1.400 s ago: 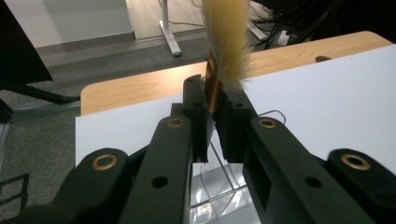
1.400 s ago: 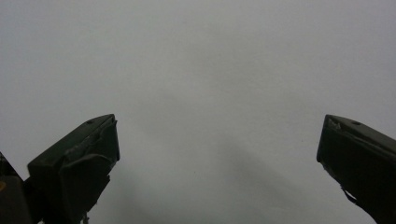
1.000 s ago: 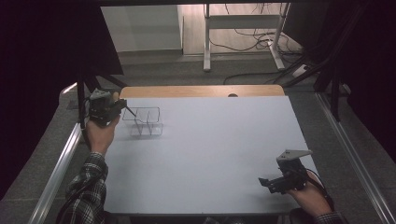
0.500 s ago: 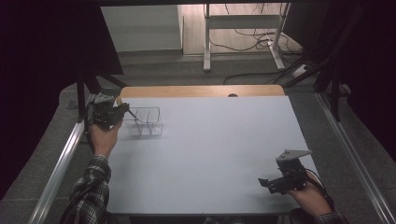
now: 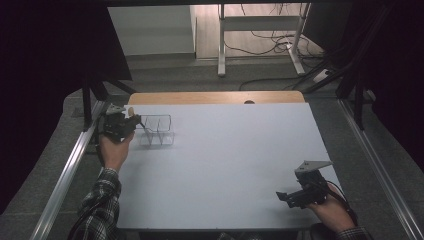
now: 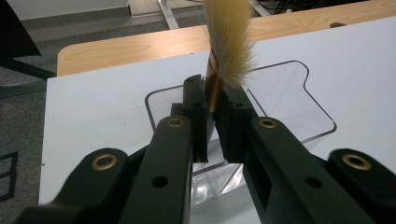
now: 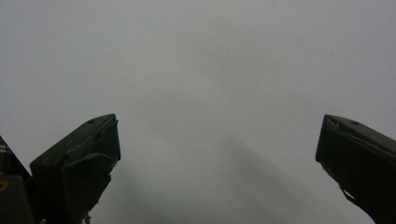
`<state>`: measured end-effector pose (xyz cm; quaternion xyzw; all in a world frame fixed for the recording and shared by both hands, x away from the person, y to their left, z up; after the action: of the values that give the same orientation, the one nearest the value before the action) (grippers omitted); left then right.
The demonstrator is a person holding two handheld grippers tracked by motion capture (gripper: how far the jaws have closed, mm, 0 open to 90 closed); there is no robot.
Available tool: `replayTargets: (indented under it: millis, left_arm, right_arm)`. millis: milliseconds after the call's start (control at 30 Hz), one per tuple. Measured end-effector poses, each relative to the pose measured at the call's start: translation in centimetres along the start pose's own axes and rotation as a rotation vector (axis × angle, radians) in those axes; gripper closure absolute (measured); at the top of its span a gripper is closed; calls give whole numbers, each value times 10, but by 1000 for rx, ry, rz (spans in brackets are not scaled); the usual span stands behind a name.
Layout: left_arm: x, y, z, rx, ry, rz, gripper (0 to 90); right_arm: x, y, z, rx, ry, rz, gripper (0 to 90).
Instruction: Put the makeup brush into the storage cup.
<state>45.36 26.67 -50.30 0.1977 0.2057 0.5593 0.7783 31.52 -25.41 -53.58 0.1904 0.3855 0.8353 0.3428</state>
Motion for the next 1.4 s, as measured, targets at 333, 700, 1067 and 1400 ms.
replayTargets:
  millis: [333, 700, 1067, 1400]
  left_arm:
    - [0, -3, 1, 9, 18, 15, 291]
    - [0, -1, -3, 46, -1, -6, 23]
    - [-7, 0, -8, 91, -26, -30, 10]
    - [-8, 5, -11, 105, -37, -43, 0]
  right_arm:
    - [0, 0, 0, 1, 2, 3, 0]
    - [0, 0, 0, -1, 1, 3, 0]
    - [0, 1, 0, -6, 1, 1, 0]
    - [0, 1, 1, -8, -1, 1, 0]
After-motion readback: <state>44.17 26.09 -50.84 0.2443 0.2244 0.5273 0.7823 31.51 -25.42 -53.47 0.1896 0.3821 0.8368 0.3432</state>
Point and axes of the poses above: each handheld gripper's, and its own axes: y roughly backward along the jaws, z roughly out of its top, x roughly to its left, the point moved 8 cm from there along -y, roughly forward along the jaws, and after that the axes turned 2 degrees about -x, right-handed, at the moved point
